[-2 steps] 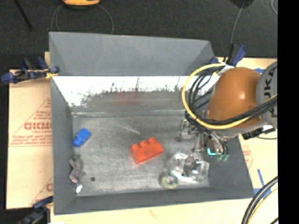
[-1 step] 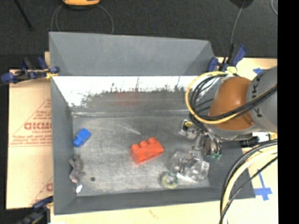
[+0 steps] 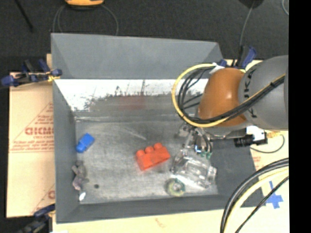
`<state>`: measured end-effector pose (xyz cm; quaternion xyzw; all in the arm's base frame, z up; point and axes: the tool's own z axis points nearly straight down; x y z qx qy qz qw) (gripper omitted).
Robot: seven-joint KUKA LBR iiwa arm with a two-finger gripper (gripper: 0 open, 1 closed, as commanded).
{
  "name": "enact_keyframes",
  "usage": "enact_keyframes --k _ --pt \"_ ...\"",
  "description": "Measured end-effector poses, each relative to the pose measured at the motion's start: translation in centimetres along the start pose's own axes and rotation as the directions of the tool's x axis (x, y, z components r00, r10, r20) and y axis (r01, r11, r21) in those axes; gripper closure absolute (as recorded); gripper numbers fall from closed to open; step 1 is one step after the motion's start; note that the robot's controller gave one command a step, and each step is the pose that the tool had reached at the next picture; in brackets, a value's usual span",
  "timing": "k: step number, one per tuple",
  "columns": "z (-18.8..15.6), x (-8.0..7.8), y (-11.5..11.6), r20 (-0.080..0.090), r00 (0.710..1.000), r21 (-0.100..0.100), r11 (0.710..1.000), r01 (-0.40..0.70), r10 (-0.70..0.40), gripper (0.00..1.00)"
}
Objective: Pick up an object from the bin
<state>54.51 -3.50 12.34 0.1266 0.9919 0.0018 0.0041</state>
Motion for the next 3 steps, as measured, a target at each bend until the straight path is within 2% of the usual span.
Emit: enact_keyframes --k 1,2,3 --pt "4.7 -0.4 4.5 -0.004 1.000 0.002 1.000 -0.013 0.013 0.00" --pt "4.2 -0.7 4.2 0.002 1.000 0.003 1.000 -0.014 0.014 1.00" --pt "-8.4 0.0 5.7 0.002 0.980 0.004 0.980 0.197 -0.197 1.00"
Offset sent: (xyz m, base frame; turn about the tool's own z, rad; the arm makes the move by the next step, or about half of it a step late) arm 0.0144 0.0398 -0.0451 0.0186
